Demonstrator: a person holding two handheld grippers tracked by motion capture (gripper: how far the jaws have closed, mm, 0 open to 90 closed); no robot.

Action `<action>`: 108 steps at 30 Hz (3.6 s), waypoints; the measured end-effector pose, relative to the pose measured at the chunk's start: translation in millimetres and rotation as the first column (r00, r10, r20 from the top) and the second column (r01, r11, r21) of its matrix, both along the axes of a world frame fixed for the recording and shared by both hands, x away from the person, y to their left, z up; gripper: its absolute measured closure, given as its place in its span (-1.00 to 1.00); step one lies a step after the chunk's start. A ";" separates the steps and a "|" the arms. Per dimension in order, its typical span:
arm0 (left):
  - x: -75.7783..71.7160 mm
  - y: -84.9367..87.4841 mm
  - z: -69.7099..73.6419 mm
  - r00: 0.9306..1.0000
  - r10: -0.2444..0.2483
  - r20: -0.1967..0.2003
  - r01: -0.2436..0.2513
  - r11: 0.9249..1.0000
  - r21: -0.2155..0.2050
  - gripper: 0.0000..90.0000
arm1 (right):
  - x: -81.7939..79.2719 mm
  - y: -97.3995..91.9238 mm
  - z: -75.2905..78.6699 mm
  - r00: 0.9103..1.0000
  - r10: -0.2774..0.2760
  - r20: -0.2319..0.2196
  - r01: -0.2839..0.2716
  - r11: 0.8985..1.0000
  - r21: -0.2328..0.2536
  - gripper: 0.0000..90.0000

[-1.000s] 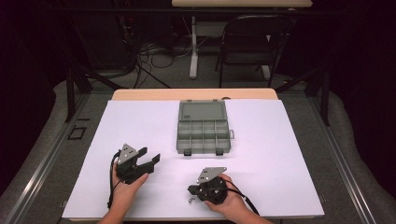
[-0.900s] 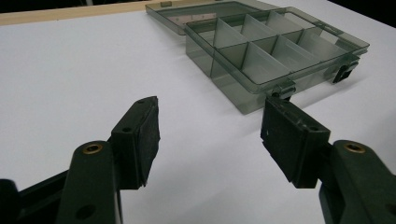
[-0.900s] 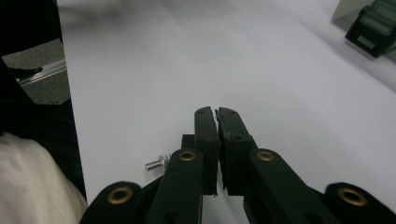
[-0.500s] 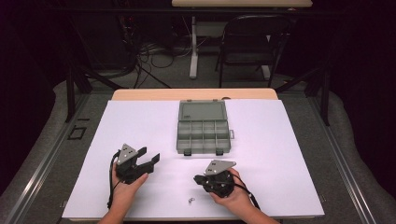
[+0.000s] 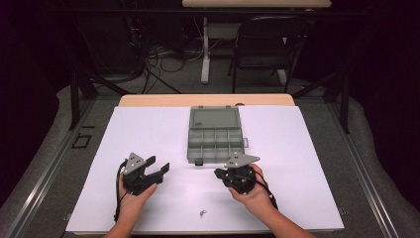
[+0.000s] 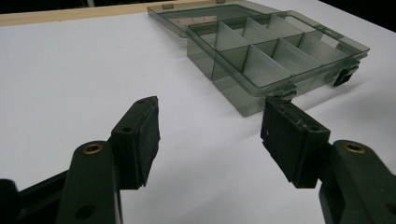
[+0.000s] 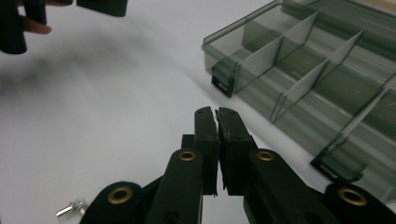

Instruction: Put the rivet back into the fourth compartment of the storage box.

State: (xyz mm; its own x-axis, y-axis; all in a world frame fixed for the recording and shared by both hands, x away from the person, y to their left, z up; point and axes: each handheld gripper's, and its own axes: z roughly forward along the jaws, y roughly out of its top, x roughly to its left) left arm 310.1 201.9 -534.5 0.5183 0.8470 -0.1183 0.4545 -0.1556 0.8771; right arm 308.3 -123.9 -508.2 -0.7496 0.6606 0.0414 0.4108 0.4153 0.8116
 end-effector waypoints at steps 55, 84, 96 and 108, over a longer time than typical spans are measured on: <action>-0.1 1.0 -1.1 1.000 -0.003 -0.007 0.003 1.000 0.005 -0.17 | 146.7 -26.8 -17.1 0.919 -0.390 -0.059 0.389 0.921 -0.039 0.93; -0.6 3.1 -1.0 1.000 0.008 -0.011 -0.008 1.000 -0.011 -0.17 | 116.0 -25.9 -7.4 0.917 -0.399 0.010 0.399 0.917 -0.009 0.45; 1.7 -0.2 -1.5 1.000 0.003 -0.003 -0.003 1.000 -0.003 -0.17 | 40.8 -23.3 -3.4 0.958 -0.280 0.061 0.277 0.959 0.060 0.21; 3.3 -0.2 -1.5 1.000 0.002 0.007 -0.002 1.000 0.004 -0.17 | -23.0 -8.0 -20.9 0.993 -0.109 0.049 0.105 0.992 0.075 0.12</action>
State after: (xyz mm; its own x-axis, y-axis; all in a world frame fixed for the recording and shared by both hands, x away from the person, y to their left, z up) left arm 313.3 201.8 -535.9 0.5172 0.8487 -0.1108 0.4484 -0.1585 0.8797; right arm 285.2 -131.8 -529.1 -0.6774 0.7336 0.0539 0.4052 0.3109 0.8597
